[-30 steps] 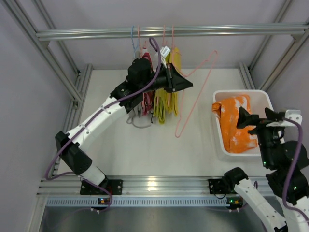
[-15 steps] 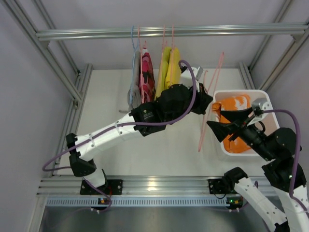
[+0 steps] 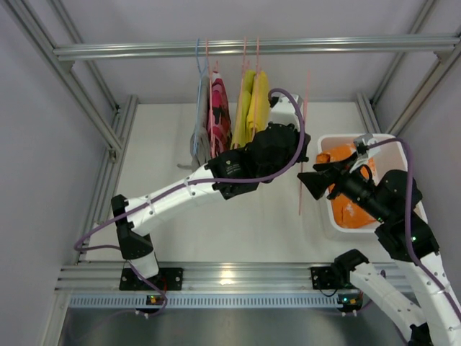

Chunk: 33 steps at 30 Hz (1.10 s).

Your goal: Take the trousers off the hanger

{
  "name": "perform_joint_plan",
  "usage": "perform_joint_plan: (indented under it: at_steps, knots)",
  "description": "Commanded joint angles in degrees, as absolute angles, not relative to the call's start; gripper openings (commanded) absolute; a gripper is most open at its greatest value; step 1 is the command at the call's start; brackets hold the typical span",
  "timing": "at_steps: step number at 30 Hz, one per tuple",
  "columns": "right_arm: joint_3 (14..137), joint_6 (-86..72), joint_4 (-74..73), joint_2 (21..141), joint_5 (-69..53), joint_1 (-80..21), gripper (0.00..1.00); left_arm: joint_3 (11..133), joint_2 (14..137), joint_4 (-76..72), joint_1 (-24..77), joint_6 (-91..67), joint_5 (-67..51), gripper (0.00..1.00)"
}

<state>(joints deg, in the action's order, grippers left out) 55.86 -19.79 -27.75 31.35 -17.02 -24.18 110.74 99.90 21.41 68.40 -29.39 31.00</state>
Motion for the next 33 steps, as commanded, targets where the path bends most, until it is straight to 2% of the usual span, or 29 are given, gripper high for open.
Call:
perform_joint_plan:
  at_steps: [1,5,8,10,11,14,15,18,20,21,23,24,27,28,32,33]
  knots:
    - [55.37,-20.3,-22.15,33.31,-15.03,-23.73,0.65,113.73,99.58,18.98,68.91,-28.74,31.64,0.0]
    - [55.37,-20.39,-21.18,35.15,-14.15,-23.73,0.62,114.61,99.84,18.98,69.43,-28.65,31.55,0.0]
    - [55.63,-21.7,-18.55,36.38,-15.55,-23.73,0.55,114.96,100.11,18.81,69.87,-28.48,31.64,0.0]
    - [55.98,-22.24,-16.62,37.18,-16.6,-23.73,0.48,115.13,100.37,18.72,69.87,-28.56,31.47,0.0]
    - [56.6,-22.24,-16.52,37.96,-16.87,-23.73,0.38,115.22,100.46,18.72,69.87,-28.65,31.38,0.0]
    - [57.3,-22.06,-16.79,38.58,-18.8,-23.73,0.23,115.14,100.63,18.37,69.87,-27.87,30.5,0.0]
    - [57.3,-22.15,-16.79,38.41,-19.07,-23.73,0.12,114.96,100.55,18.2,69.87,-27.51,30.5,0.0]
    - [57.04,-22.32,-16.35,37.18,-19.6,-23.73,0.0,113.82,100.11,17.32,69.87,-26.02,30.06,0.03]
    - [57.04,-22.67,-16.61,36.13,-19.69,-23.73,0.0,112.25,99.41,16.7,69.87,-24.53,29.8,0.11]
    - [57.13,-22.94,-16.7,35.6,-19.43,-23.82,0.0,111.63,98.97,16.09,69.79,-23.83,29.71,0.24]
    - [57.74,-23.38,-18.53,34.81,-16.89,-23.73,0.0,109.61,97.65,15.3,69.79,-21.9,29.44,0.41]
    - [57.92,-23.2,-18.98,34.63,-15.92,-23.73,0.0,108.99,96.69,14.68,69.79,-21.19,28.92,0.57]
    - [57.66,-23.38,-19.07,33.49,-16.08,-23.73,0.0,107.06,94.67,13.89,69.52,-19.6,27.61,0.74]
    - [57.66,-23.73,-19.07,33.23,-16.61,-23.73,0.0,106.62,94.14,13.63,69.35,-19.25,27.08,0.83]
    - [57.66,-24.78,-20.91,32.78,-15.91,-23.73,0.0,104.51,91.06,13.01,67.86,-18.28,23.91,0.99]
    - [57.48,-24.96,-21.44,32.61,-15.56,-23.64,0.0,104.07,89.4,12.66,67.68,-17.76,23.12,0.99]
